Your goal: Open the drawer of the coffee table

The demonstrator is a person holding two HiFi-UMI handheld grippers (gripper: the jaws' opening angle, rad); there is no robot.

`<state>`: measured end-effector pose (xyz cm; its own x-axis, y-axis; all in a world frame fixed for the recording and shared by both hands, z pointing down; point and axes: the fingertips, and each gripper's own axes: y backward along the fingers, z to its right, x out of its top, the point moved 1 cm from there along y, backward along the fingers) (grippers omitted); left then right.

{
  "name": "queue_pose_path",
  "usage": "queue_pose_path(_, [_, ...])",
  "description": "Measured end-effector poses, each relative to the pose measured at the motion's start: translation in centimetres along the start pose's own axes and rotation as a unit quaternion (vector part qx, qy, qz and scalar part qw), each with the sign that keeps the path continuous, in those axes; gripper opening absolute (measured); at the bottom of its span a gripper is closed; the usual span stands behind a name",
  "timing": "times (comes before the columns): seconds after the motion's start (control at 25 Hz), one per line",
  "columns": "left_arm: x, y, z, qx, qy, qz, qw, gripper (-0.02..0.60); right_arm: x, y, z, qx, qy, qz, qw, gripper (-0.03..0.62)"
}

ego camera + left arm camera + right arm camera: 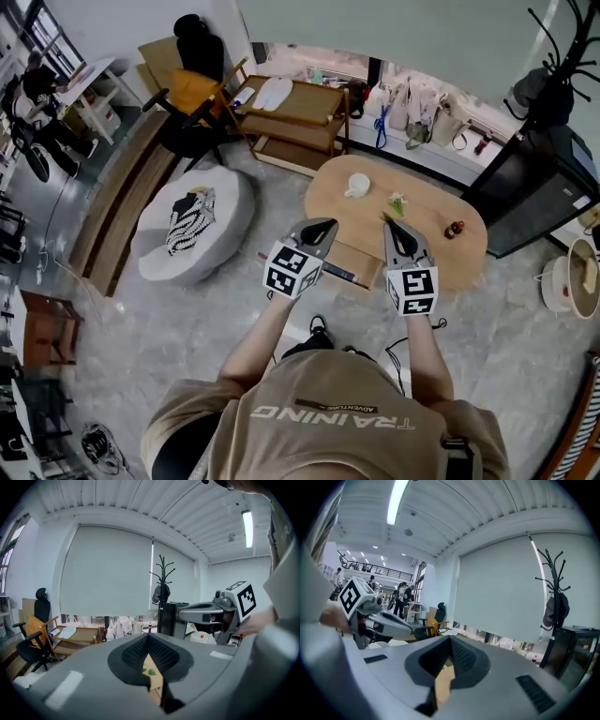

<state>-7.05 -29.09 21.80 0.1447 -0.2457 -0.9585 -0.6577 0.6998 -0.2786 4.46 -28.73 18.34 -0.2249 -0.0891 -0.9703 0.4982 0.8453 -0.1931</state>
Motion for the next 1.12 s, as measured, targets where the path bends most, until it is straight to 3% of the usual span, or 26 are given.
queue_pose_path(0.24, [3.1,0.4,-1.6,0.007,-0.034,0.029,0.999,0.006,2.9,0.2,0.6,-0.041,-0.008,0.028,0.999,0.005])
queue_pose_path(0.4, [4.3,-0.2,-2.6,0.004,-0.032,0.04,0.9987,0.007,3.0,0.5,0.8,-0.061,-0.012,0.034,0.997,0.004])
queue_pose_path(1.12, [5.5,-1.8,-0.8,0.021,-0.03,0.048,0.9982,0.006,4.5,0.4,3.8,-0.042,0.01,0.06,0.997,0.003])
